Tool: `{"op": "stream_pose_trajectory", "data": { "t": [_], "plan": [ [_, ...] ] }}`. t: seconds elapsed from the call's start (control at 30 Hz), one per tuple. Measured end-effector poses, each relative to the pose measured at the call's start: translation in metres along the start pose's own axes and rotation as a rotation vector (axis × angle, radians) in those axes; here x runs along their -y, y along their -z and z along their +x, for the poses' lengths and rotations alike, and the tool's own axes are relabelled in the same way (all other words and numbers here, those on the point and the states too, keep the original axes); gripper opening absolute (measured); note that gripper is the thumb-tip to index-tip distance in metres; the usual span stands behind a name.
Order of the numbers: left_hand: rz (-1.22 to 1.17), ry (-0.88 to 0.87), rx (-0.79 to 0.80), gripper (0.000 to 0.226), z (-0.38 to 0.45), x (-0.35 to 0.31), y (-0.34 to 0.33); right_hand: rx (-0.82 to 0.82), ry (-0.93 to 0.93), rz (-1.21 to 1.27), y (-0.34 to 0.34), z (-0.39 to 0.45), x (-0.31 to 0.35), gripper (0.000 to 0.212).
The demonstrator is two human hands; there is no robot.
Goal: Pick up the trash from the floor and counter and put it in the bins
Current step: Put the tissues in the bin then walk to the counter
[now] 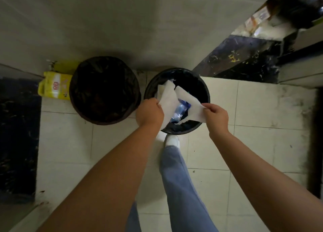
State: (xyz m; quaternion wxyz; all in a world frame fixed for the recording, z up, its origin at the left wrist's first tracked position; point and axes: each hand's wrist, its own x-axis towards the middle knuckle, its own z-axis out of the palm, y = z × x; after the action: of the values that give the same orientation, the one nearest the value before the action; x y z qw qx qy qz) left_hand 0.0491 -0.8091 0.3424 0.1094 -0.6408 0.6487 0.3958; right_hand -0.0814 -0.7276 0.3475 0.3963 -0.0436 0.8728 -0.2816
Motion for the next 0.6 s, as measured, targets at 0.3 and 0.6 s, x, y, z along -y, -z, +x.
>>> {"op": "stream_pose_trajectory", "data": {
  "t": [0.3,0.6],
  "plan": [
    [0.346,-0.019,0.157,0.028,0.064,-0.012,-0.048,0.407,-0.085,-0.246,-0.029,0.074,-0.053,0.053],
    [0.827,-0.204,0.276,0.033,0.027,-0.01,-0.065,0.302,0.242,-0.625,0.005,0.065,-0.077,0.03]
  ]
}}
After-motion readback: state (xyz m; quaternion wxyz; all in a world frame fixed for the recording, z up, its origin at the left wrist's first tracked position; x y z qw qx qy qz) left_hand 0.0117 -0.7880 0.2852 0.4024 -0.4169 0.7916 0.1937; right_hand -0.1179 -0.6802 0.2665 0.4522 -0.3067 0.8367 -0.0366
